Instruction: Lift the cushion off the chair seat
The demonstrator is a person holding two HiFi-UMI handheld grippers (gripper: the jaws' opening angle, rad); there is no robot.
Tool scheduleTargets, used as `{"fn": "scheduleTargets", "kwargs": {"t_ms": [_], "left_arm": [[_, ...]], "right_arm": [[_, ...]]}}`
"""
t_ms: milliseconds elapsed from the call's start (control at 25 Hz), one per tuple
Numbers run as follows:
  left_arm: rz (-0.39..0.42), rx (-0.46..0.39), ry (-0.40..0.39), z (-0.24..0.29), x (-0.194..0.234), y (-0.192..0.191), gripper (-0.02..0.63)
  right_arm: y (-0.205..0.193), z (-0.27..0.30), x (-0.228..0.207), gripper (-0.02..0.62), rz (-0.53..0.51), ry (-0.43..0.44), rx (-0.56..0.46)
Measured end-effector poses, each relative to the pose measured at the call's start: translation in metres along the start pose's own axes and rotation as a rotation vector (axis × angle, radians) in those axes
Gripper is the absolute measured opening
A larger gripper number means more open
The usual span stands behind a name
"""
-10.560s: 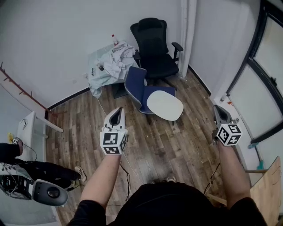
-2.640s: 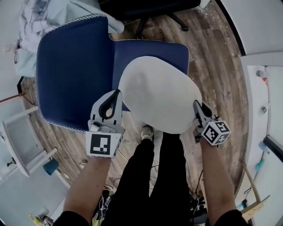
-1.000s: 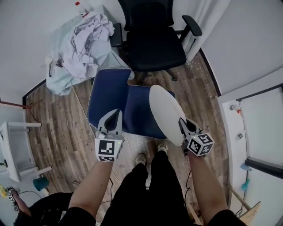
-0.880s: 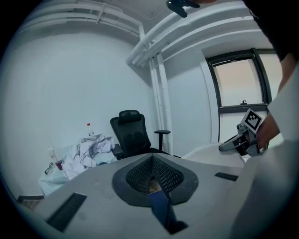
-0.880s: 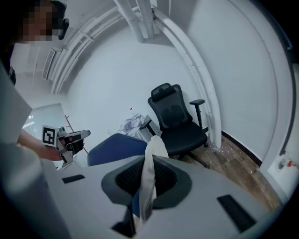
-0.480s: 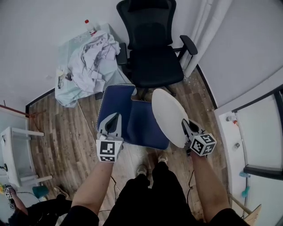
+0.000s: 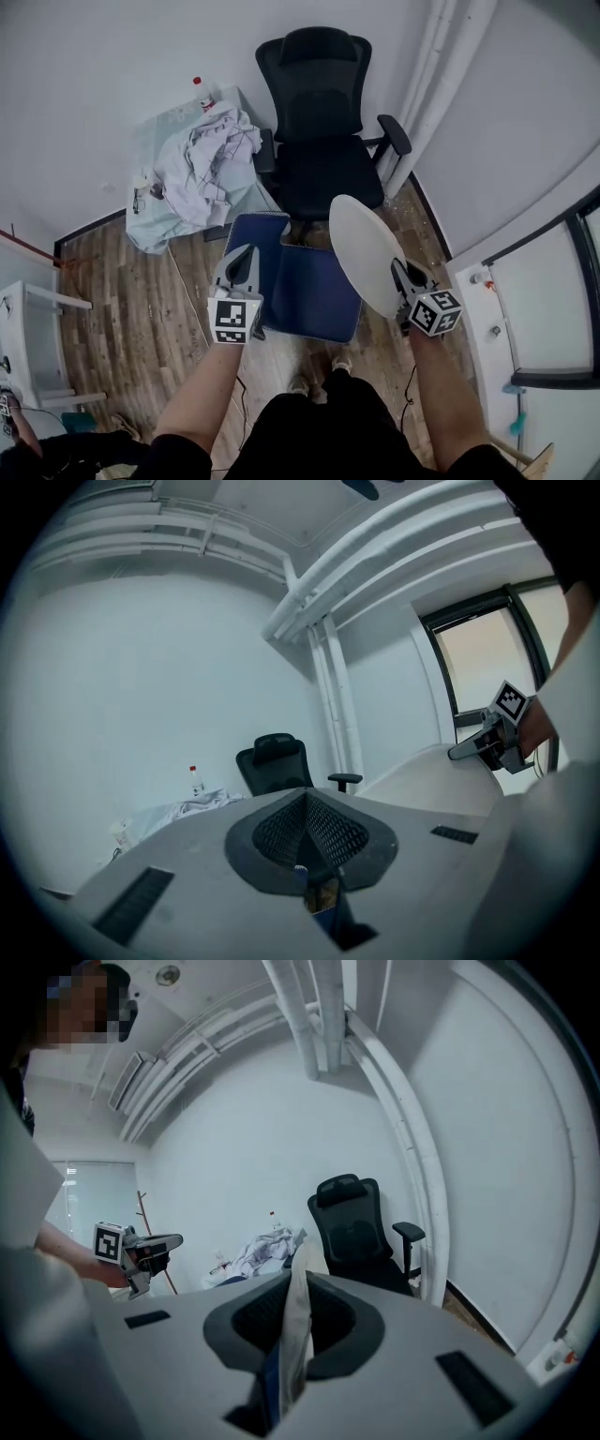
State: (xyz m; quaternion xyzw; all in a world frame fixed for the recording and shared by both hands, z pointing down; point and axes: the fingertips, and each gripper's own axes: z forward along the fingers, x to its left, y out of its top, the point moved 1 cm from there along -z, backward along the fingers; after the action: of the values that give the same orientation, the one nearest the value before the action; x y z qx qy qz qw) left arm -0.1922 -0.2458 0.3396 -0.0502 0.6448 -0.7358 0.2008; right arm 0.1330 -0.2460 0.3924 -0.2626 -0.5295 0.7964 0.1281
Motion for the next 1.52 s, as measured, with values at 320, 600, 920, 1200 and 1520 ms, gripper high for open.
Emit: {"fn": "scheduleTargets", "kwargs": {"t_ms": [320,600,920,1200,1520], "left_arm": [[-0.008,-0.082,0.023,0.007,0.018,0.041,0.005],[-0.026,-0.111,0.025,0.001,0.021,0.060,0.005],[-0.017,-0.144,0.036,-0.010,0.030,0.078,0.005],[0.000,-0.206,0.039,-0.013,0.040,0.114,0.005],[0.025,-0.234,0.050,-0.018,0.044,0.146,0.005]], "right_arm": [[0.053,-0.001,0.005,0.038,-0.056,-0.008,-0.050],[0.095,-0.005,0.018,0.040,-0.112,0.001,-0.091],[0.133,-0.012,0.036,0.040,-0.175,0.005,-0.137],[0.170,-0.022,0.044,0.038,-0.183,0.003,-0.204],[0.202,-0.031,0.048,0.038,-0.175,0.015,-0.270]]}}
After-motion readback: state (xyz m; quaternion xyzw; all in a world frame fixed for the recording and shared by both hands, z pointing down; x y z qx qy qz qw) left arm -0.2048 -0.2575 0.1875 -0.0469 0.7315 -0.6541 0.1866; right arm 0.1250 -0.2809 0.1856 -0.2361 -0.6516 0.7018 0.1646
